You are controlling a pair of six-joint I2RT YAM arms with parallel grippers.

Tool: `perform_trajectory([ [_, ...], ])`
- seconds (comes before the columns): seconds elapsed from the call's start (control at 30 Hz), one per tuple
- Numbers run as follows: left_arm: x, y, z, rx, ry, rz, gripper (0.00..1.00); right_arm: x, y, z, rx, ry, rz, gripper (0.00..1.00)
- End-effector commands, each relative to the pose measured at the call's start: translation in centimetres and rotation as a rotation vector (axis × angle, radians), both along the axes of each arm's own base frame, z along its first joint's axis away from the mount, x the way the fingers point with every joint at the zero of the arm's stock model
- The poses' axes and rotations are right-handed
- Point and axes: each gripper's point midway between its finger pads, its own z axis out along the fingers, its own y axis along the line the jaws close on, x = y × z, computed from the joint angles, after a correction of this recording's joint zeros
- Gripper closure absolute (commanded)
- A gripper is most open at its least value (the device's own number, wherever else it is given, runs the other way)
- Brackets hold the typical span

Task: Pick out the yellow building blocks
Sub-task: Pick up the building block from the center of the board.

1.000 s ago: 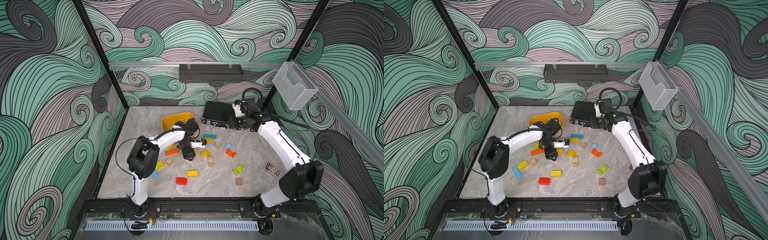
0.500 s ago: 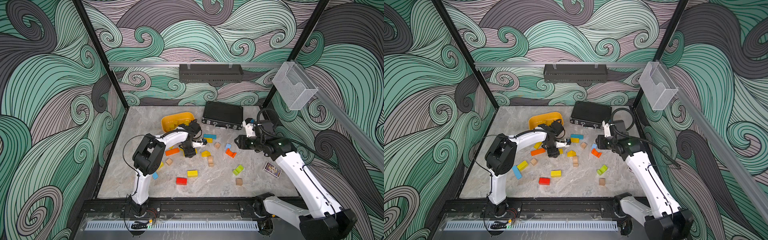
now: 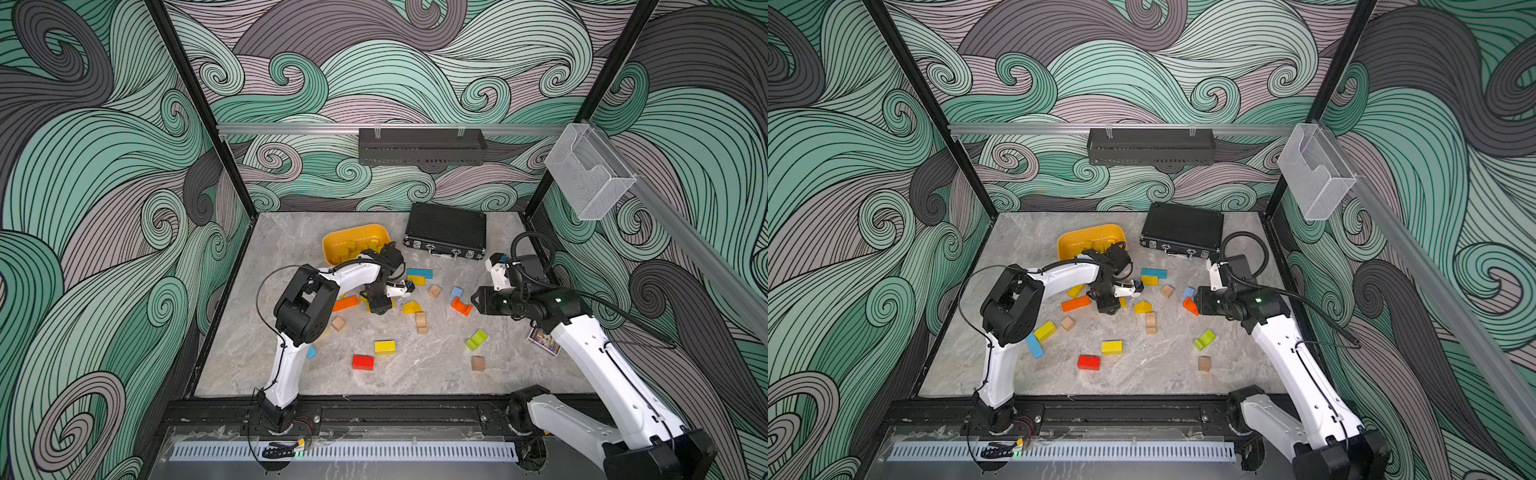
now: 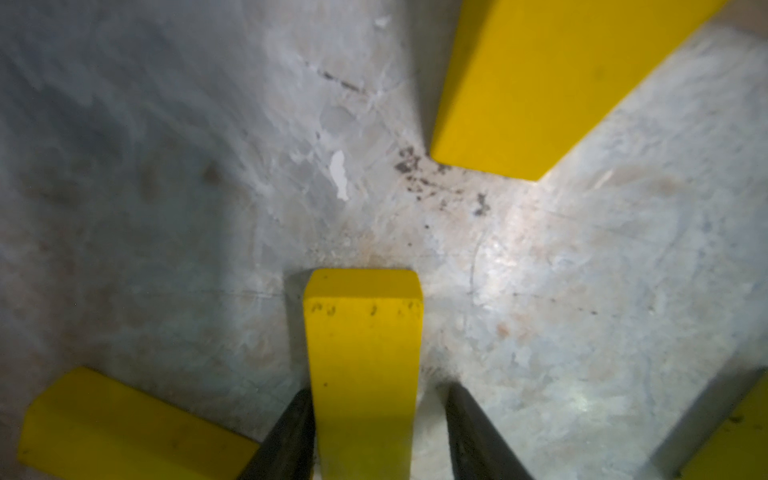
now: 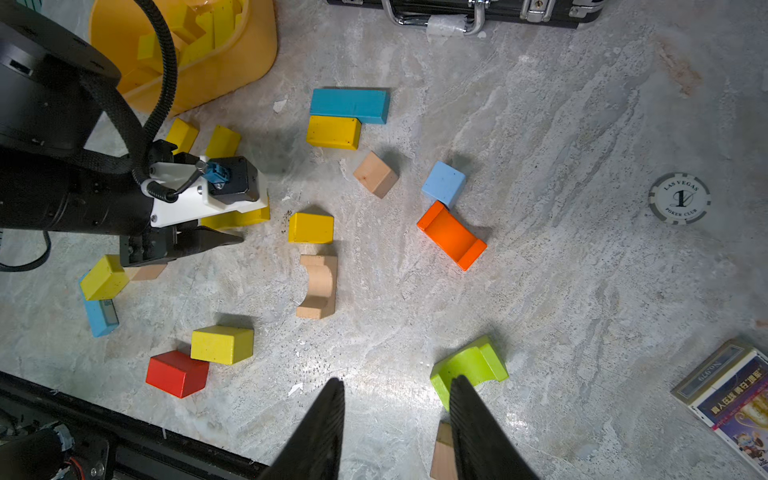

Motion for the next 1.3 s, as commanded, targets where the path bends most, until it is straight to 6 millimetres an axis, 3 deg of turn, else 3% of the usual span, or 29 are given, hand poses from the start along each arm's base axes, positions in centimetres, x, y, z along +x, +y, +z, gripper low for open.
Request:
perform_trajectory([
  [0.0,-0.5,-0.3,-0.6,0.014,0.033,-0.003,0.55,-0.2,0.0,-0.3,0.007,0.014,-0.01,0.56],
  [0.37,-1.1,-0.3,-0.7,0.011,0.08,0.013,0.86,-0.4,-0.2,-1.3,-0.006,0.036,-0.009,0.57],
  [0.57,0.0,-0.8,2.2,-0.035,0.048,0.079,0.91,-0.5,0.1,-1.8,0.007,0.052,-0.002,0.57],
  [0.7,2.5,-0.9,6.2,-0.11,-0.011,0.167,0.91,-0.7,0.2,-2.8,0.009,0.076,-0.004,0.56],
  [0.87,7.2,1.0,10.6,-0.181,-0.106,0.307,0.91,-1.0,0.6,-3.9,0.03,0.103,0.005,0.57],
  [1.03,12.3,4.8,12.1,-0.186,-0.206,0.448,0.91,-1.5,1.1,-4.7,0.047,0.139,0.021,0.57],
  [1.27,17.3,9.0,11.6,-0.2,-0.267,0.616,0.91,-2.1,1.9,-5.1,0.048,0.158,0.041,0.57],
])
